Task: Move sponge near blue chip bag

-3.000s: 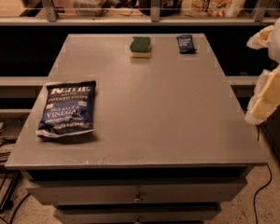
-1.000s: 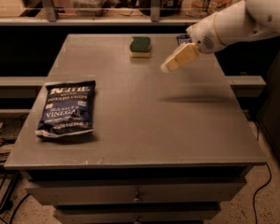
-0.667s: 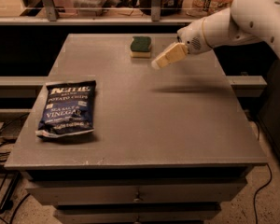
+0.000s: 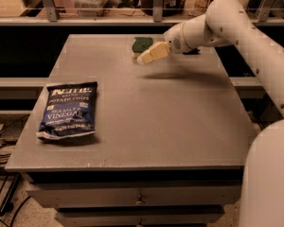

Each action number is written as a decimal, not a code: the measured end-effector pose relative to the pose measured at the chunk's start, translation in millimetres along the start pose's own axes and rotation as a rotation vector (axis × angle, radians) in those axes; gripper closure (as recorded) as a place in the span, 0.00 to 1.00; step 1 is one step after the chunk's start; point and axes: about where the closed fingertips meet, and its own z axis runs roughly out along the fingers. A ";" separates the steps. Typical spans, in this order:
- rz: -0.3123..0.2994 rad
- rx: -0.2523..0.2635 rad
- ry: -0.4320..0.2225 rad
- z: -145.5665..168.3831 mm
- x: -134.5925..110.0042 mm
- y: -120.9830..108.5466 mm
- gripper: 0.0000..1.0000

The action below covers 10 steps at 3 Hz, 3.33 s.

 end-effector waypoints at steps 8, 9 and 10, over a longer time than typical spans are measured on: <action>-0.356 -0.268 0.044 35.6 -86.6 107.8 1.00; -0.408 -0.426 0.081 24.2 -76.2 158.9 0.82; -0.362 -0.553 0.110 6.0 -53.1 196.0 0.59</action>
Offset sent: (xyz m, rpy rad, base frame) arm 0.0524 0.0225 -0.0344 0.0430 0.0522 -0.1227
